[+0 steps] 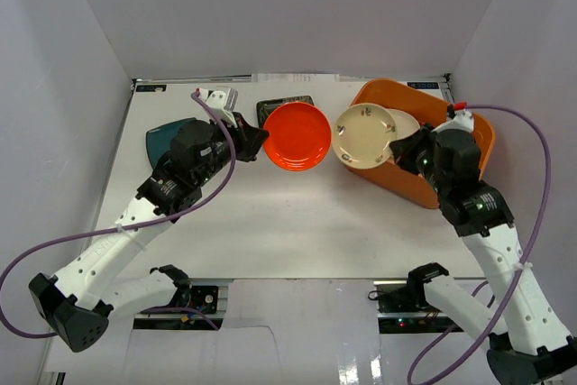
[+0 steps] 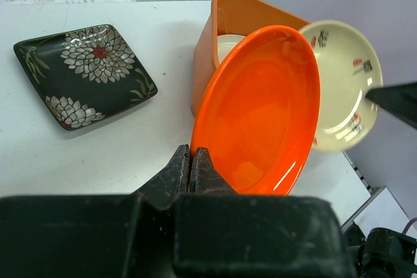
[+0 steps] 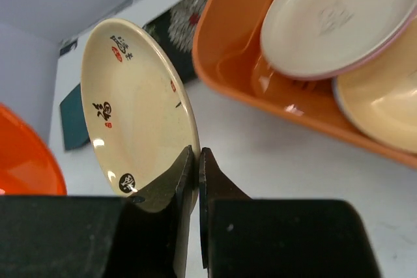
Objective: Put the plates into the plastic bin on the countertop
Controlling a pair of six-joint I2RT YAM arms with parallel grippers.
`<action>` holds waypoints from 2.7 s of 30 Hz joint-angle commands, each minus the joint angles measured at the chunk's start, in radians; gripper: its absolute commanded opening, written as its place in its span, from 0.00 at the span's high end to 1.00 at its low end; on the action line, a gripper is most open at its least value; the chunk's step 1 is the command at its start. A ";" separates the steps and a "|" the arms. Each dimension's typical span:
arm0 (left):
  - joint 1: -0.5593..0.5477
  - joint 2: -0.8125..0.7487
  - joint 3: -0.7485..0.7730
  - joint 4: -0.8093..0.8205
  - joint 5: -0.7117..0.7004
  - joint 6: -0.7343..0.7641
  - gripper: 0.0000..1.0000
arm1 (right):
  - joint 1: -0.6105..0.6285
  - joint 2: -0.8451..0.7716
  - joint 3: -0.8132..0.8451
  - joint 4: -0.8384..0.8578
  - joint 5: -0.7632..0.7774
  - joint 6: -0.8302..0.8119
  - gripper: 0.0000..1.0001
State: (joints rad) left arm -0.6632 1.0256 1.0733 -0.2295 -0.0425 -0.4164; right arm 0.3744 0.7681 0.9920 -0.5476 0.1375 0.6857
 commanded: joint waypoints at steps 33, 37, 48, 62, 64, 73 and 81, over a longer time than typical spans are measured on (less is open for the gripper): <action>-0.118 0.814 0.718 -0.039 0.118 -0.136 1.00 | -0.522 0.153 0.072 0.367 -0.191 -0.153 0.92; -0.151 0.971 0.879 -0.071 0.106 -0.148 1.00 | -0.520 0.051 0.149 0.365 -0.171 -0.158 0.92; -0.176 1.332 1.270 -0.073 0.075 -0.174 1.00 | -0.470 -0.012 0.182 0.368 -0.254 -0.143 0.92; -0.096 1.123 1.118 0.056 0.193 -0.131 0.09 | -0.450 -0.013 0.057 0.416 -0.368 -0.140 0.92; -0.067 1.038 1.018 0.084 0.199 -0.127 0.08 | -0.448 -0.004 0.051 0.426 -0.406 -0.143 0.92; 0.220 0.684 0.354 0.125 0.328 -0.185 0.16 | -0.416 0.017 -0.033 0.497 -0.642 -0.193 0.92; 0.430 0.786 0.224 0.136 0.470 -0.237 0.13 | -0.376 0.046 -0.125 0.609 -0.780 -0.157 0.88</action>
State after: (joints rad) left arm -0.2569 1.7729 1.2686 -0.0864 0.3122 -0.6319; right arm -0.0093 0.8120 0.8978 -0.0460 -0.5468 0.5167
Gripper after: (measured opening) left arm 0.876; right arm 0.116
